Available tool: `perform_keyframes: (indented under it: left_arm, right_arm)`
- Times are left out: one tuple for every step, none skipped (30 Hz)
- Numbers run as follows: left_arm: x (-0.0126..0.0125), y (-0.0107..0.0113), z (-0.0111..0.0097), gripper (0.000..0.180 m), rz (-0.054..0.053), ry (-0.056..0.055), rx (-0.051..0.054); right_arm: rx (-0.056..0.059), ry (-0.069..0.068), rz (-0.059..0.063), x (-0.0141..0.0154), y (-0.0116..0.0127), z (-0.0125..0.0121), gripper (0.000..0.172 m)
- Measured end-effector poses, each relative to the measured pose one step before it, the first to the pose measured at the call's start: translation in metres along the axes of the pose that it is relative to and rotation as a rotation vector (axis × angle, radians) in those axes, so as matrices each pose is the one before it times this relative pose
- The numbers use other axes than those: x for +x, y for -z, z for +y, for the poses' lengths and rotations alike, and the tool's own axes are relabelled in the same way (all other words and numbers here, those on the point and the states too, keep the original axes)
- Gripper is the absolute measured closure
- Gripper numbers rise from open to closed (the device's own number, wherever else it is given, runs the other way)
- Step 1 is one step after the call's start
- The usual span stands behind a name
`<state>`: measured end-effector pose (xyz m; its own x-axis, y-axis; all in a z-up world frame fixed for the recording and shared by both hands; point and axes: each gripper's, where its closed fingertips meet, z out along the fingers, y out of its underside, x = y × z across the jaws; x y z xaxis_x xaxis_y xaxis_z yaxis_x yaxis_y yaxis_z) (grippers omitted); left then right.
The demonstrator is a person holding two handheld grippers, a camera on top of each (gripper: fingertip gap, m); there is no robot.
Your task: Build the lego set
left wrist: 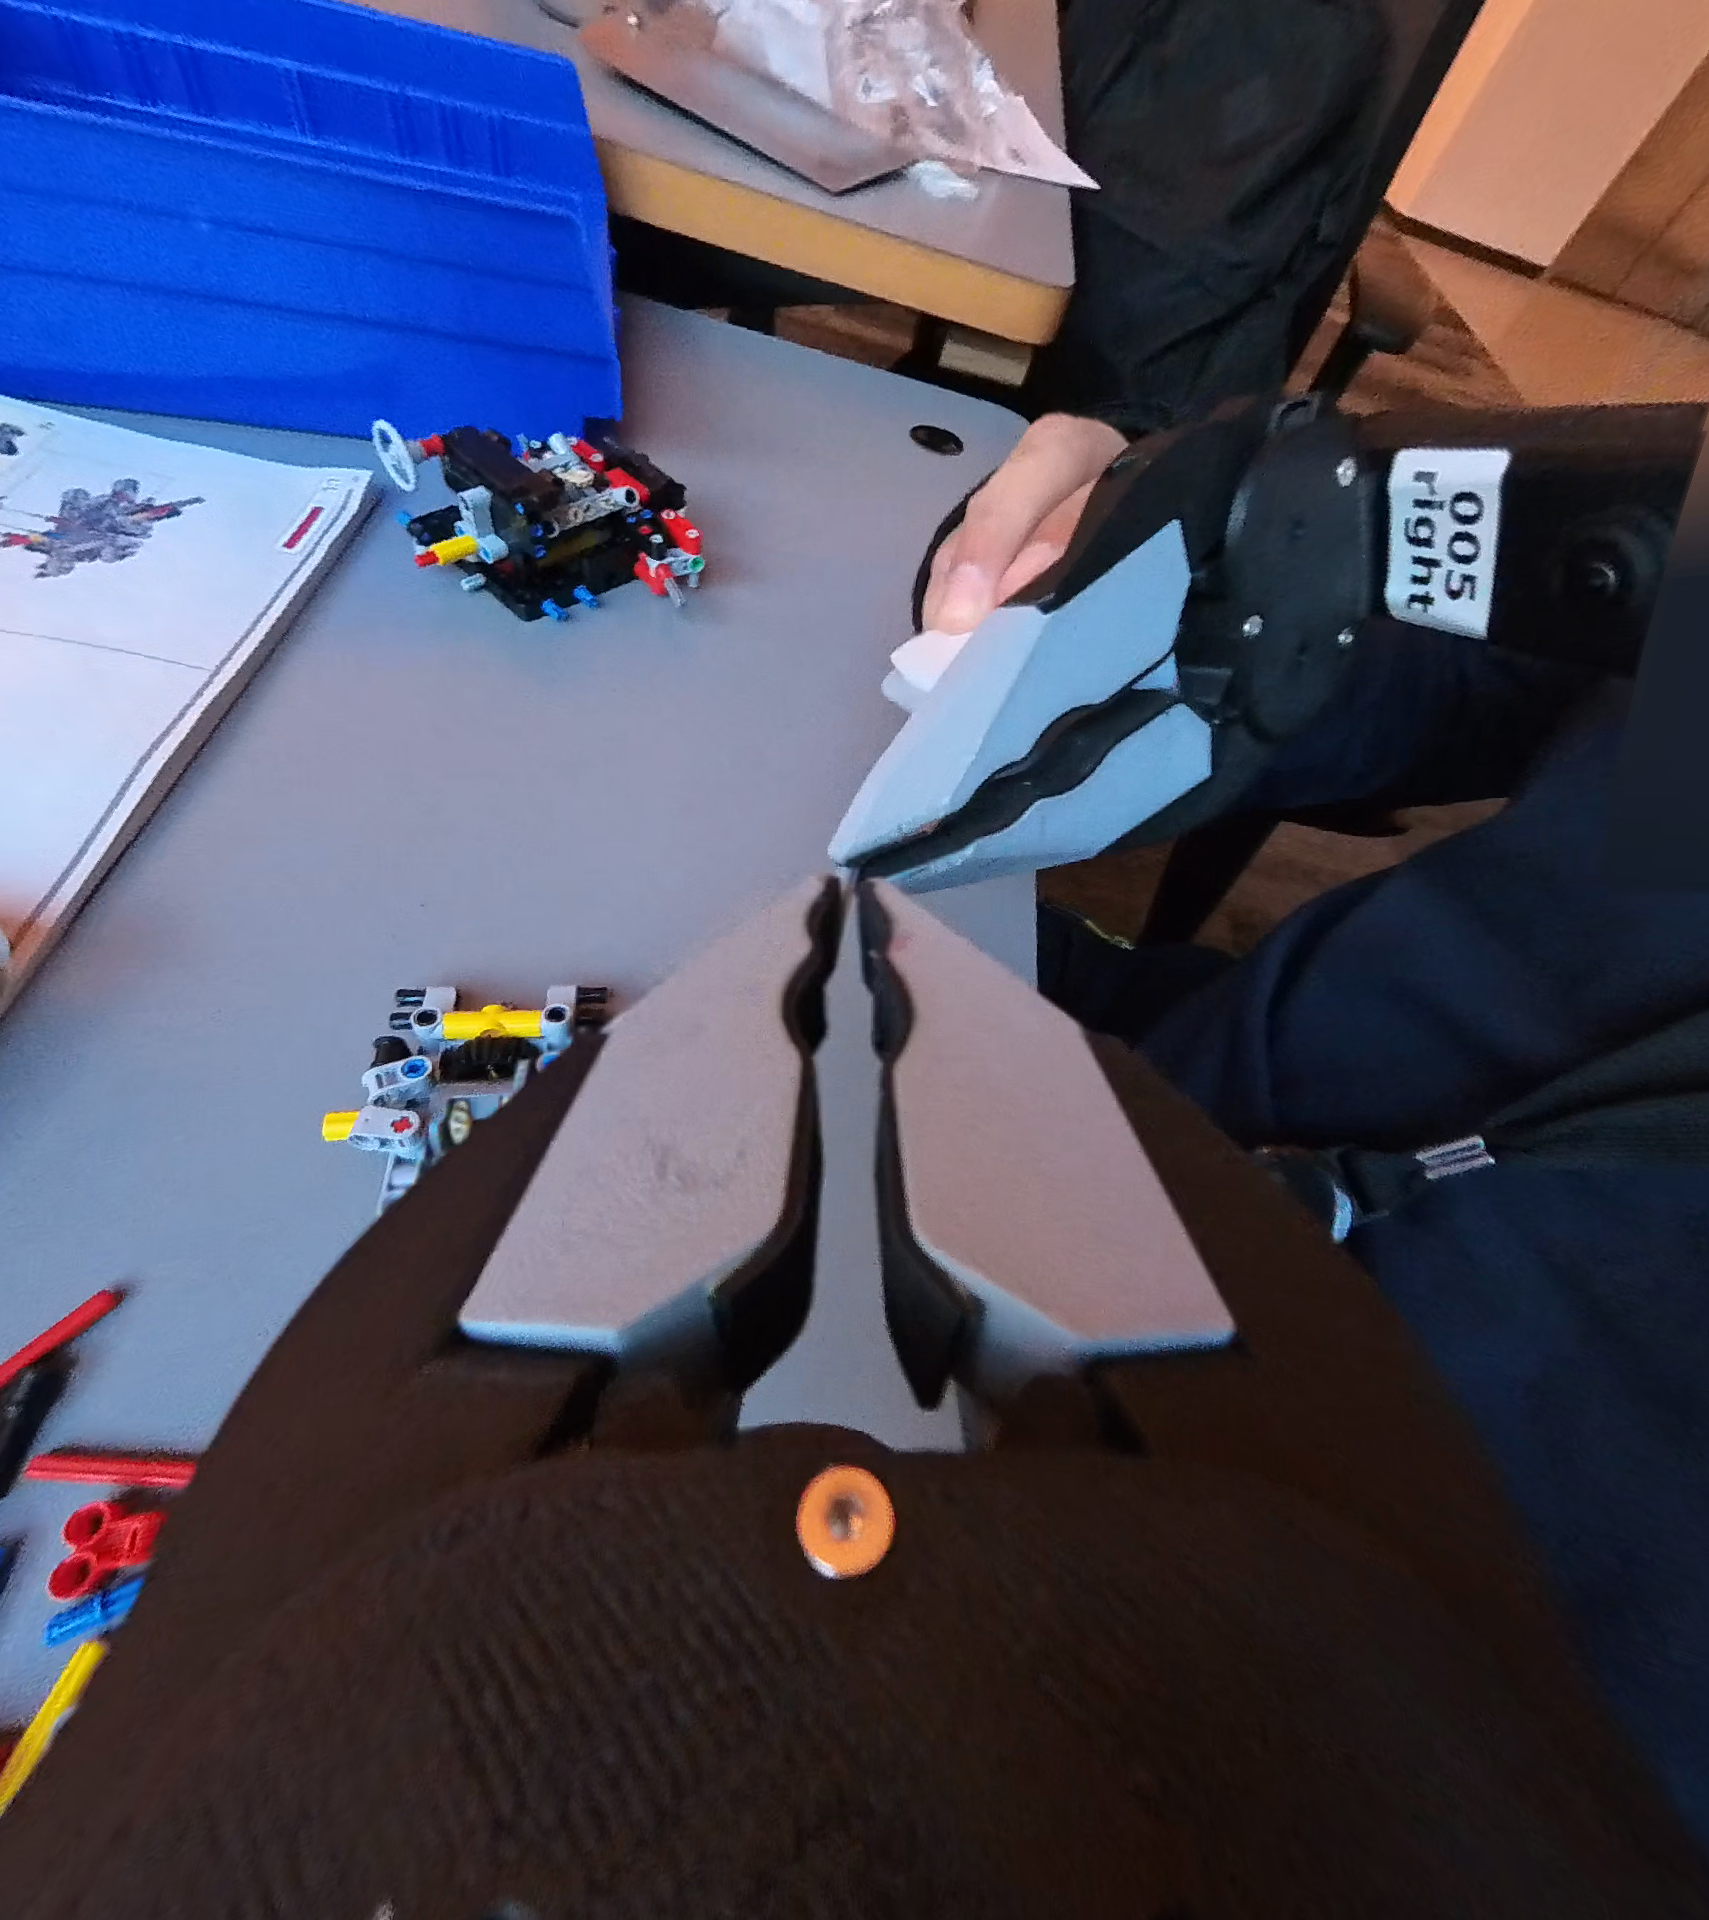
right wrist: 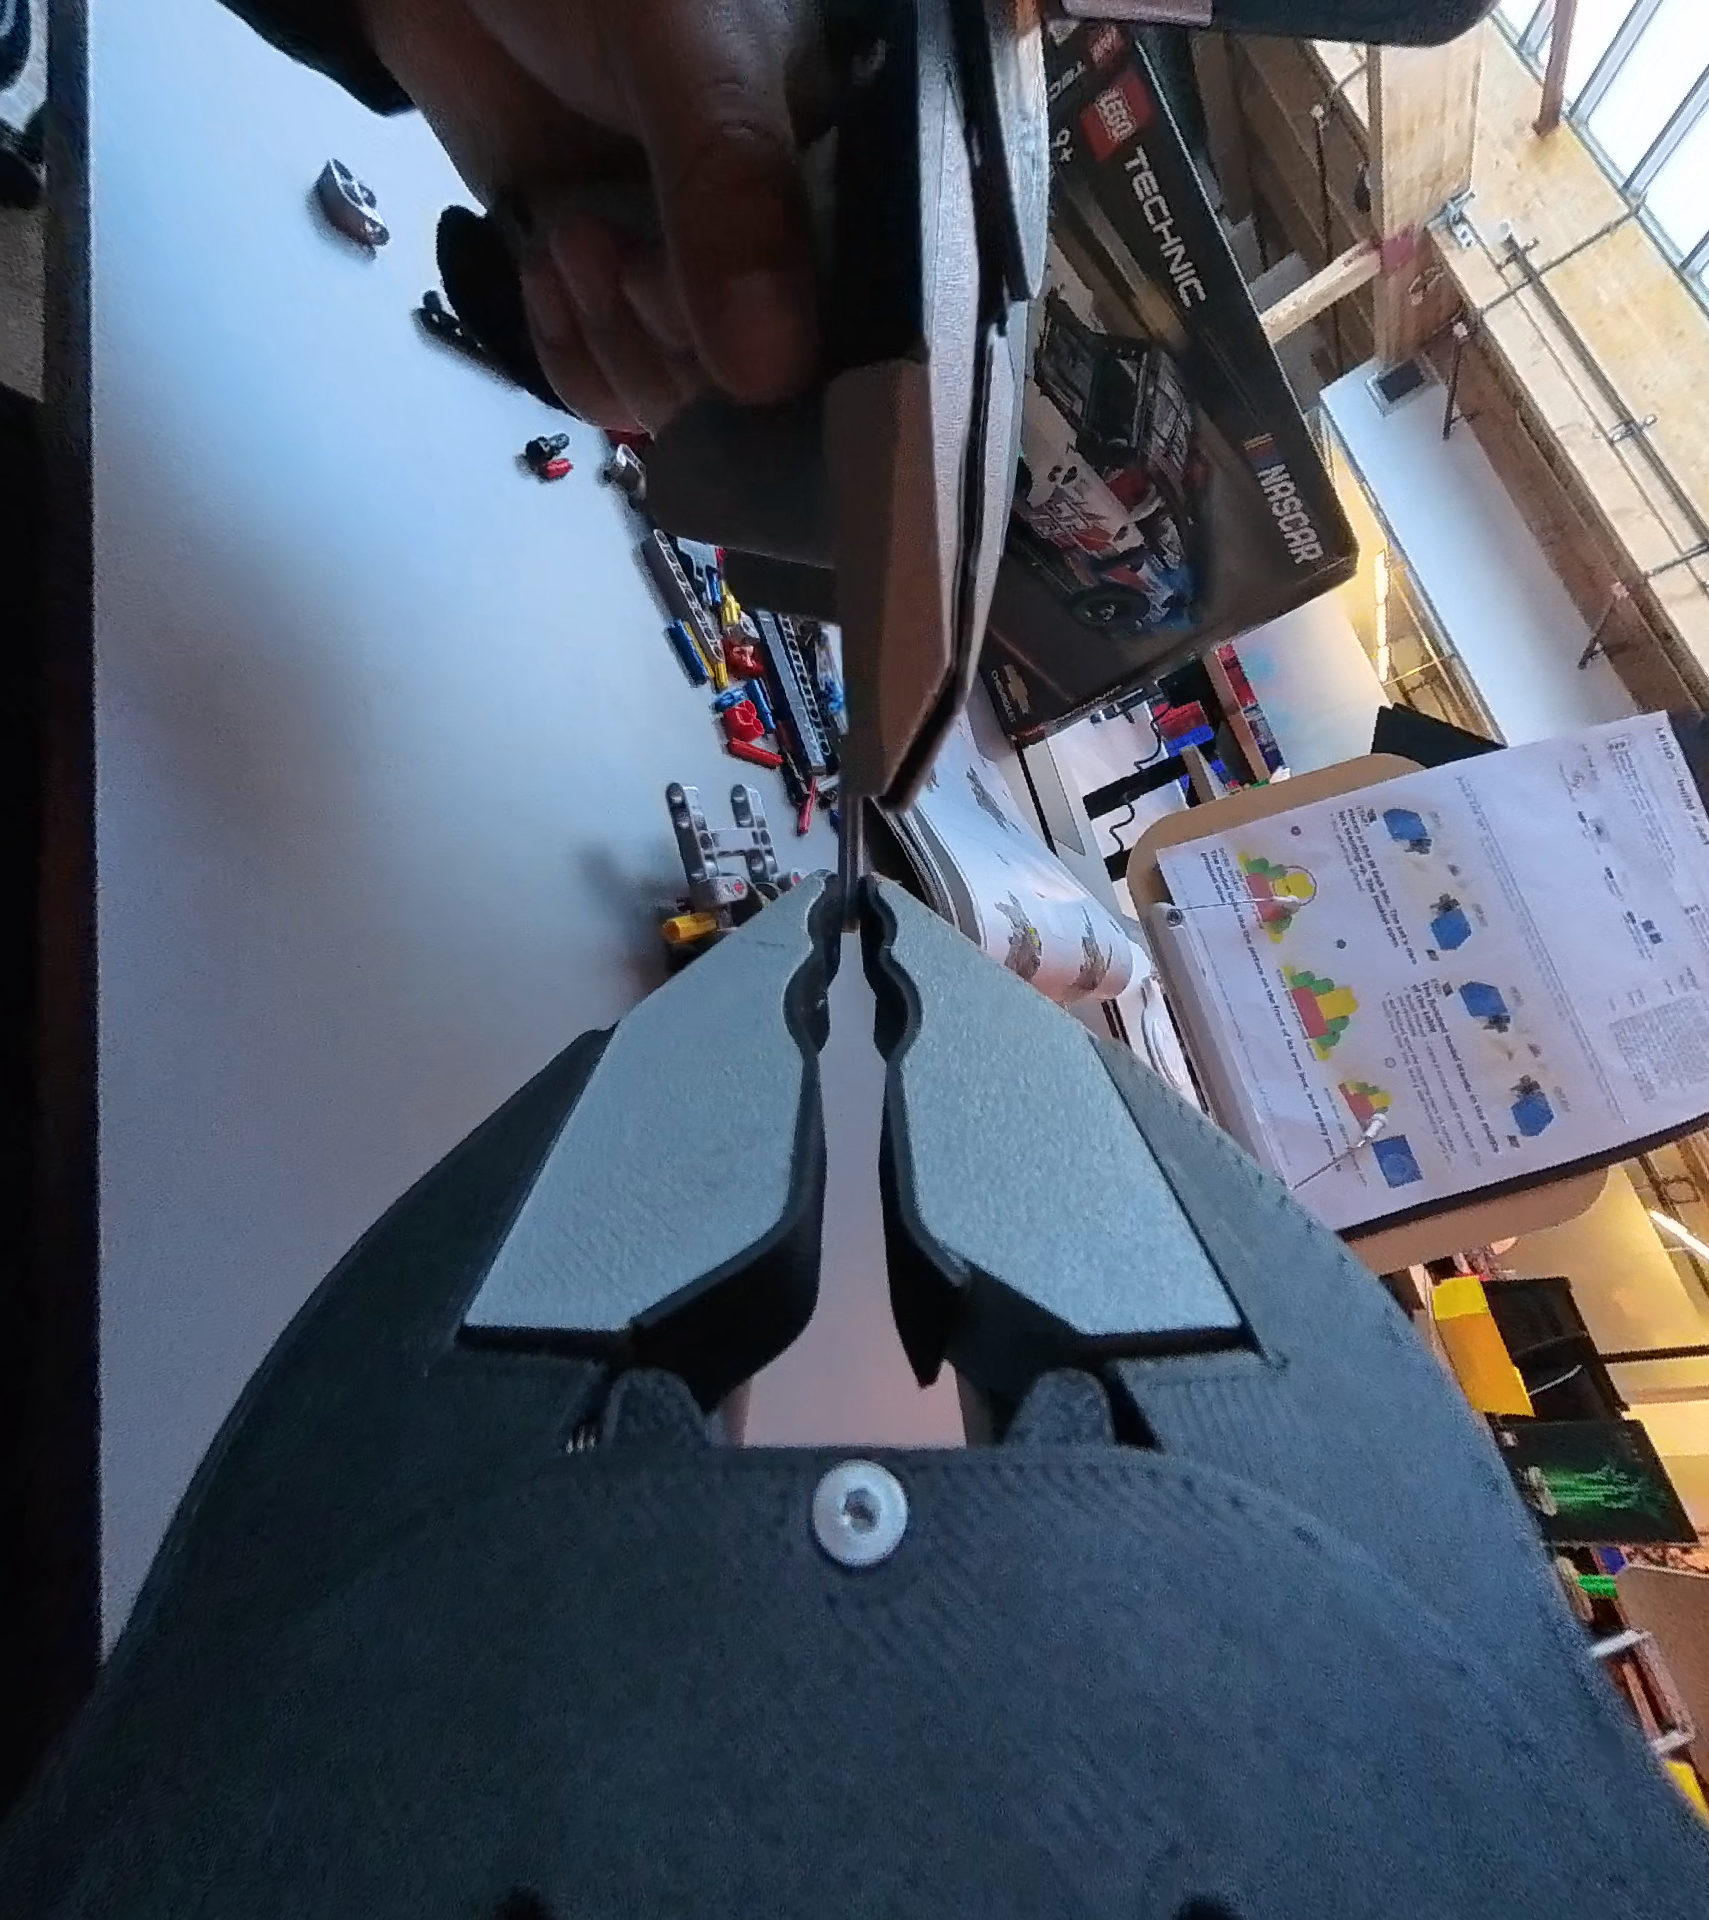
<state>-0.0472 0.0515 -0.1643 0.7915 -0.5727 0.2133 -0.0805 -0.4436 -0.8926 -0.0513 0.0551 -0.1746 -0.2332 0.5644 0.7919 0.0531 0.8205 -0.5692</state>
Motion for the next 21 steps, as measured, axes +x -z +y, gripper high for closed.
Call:
perform_keyframes:
  left_arm:
    - [-0.00062, 0.00032, 0.00181, 0.180, -0.0016, -0.0022, -0.0098]
    - [-0.00205, 0.00041, 0.00176, 0.180, -0.0106, 0.0009, -0.0109]
    - [-0.00150, 0.00088, 0.00029, 0.180, -0.0062, 0.0024, -0.0016]
    - [-0.00027, 0.00100, -0.00098, 0.180, 0.0011, 0.0016, 0.0050]
    - [0.00002, 0.00082, -0.00146, 0.180, 0.0020, 0.0012, 0.0070]
    - [-0.00069, 0.00047, -0.00076, 0.176, -0.0025, 0.0022, 0.0017]
    - [-0.00055, 0.00013, 0.00015, 0.171, -0.0013, 0.0004, -0.0039]
    - [0.00033, -0.00017, 0.00093, 0.168, 0.0032, -0.0024, -0.0083]
    - [-0.00067, -0.00035, 0.00135, 0.166, -0.0029, -0.0031, -0.0102]
    - [-0.00132, -0.00043, 0.00120, 0.166, -0.0079, -0.0043, -0.0089]
    - [-0.00005, -0.00044, 0.00103, 0.167, -0.0007, -0.0060, -0.0066]
    - [0.00169, -0.00061, 0.00073, 0.171, 0.0098, -0.0067, -0.0050]
    - [0.00177, -0.00074, 0.00022, 0.175, 0.0086, -0.0061, -0.0015]
    - [0.00061, -0.00034, -0.00035, 0.176, 0.0007, -0.0058, 0.0014]
    - [0.00037, -0.00018, -0.00010, 0.177, 0.0013, -0.0042, -0.0001]
    - [0.00069, -0.00003, 0.00004, 0.177, 0.0051, 0.0000, -0.0017]
    - [0.00098, 0.00002, -0.00030, 0.178, 0.0061, -0.0006, 0.0011]
    - [-0.00040, -0.00014, 0.00064, 0.178, -0.0042, -0.0049, -0.0046]
    - [-0.00107, -0.00005, 0.00087, 0.178, -0.0128, -0.0174, -0.0073]
    - [-0.00082, -0.00018, 0.00151, 0.178, -0.0160, -0.0271, -0.0093]
    - [0.00009, -0.00039, 0.00129, 0.178, -0.0123, -0.0302, -0.0086]
  right_arm:
    - [0.0022, -0.0063, -0.0012, -0.00004, -0.00014, 0.00015, 0.171]
    - [0.0020, -0.0101, -0.0017, 0.00064, 0.00010, 0.00042, 0.171]
    - [0.0019, -0.0120, -0.0045, 0.00061, 0.00012, 0.00055, 0.171]
    - [0.0010, -0.0094, -0.0024, 0.00058, -0.00003, 0.00057, 0.171]
    - [0.0021, -0.0032, 0.0021, 0.00083, 0.00012, 0.00011, 0.171]
    - [0.0024, 0.0024, 0.0030, 0.00045, 0.00012, -0.00039, 0.171]
    - [0.0018, 0.0027, 0.0015, 0.00011, 0.00014, -0.00070, 0.171]
    - [-0.0008, 0.0006, 0.0006, 0.00000, -0.00005, -0.00041, 0.171]
    - [-0.0006, 0.0003, 0.0006, 0.00003, -0.00006, -0.00022, 0.171]
    - [0.0022, 0.0014, 0.0007, -0.00008, 0.00010, -0.00039, 0.171]
    - [0.0012, 0.0019, 0.0011, 0.00003, 0.00028, -0.00053, 0.171]
    - [0.0006, 0.0026, 0.0016, 0.00009, 0.00032, -0.00052, 0.171]
    - [0.0017, 0.0029, 0.0005, -0.00012, 0.00033, -0.00075, 0.171]
    - [0.0004, 0.0014, -0.0001, -0.00013, 0.00024, -0.00043, 0.171]
    - [-0.0015, -0.0006, 0.0013, 0.00022, 0.00013, 0.00015, 0.171]
    - [0.0017, -0.0066, -0.0010, 0.00011, -0.00008, 0.00037, 0.171]
    - [0.0036, -0.0162, -0.0041, 0.00014, -0.00038, 0.00064, 0.171]
    - [0.0052, -0.0231, -0.0109, -0.00036, -0.00046, 0.00054, 0.171]
    - [0.0056, -0.0289, -0.0174, -0.00065, -0.00102, 0.00073, 0.172]
    - [0.0052, -0.0354, -0.0246, -0.00097, -0.00124, 0.00110, 0.172]
    - [0.0067, -0.0411, -0.0304, -0.00114, -0.00069, 0.00080, 0.172]
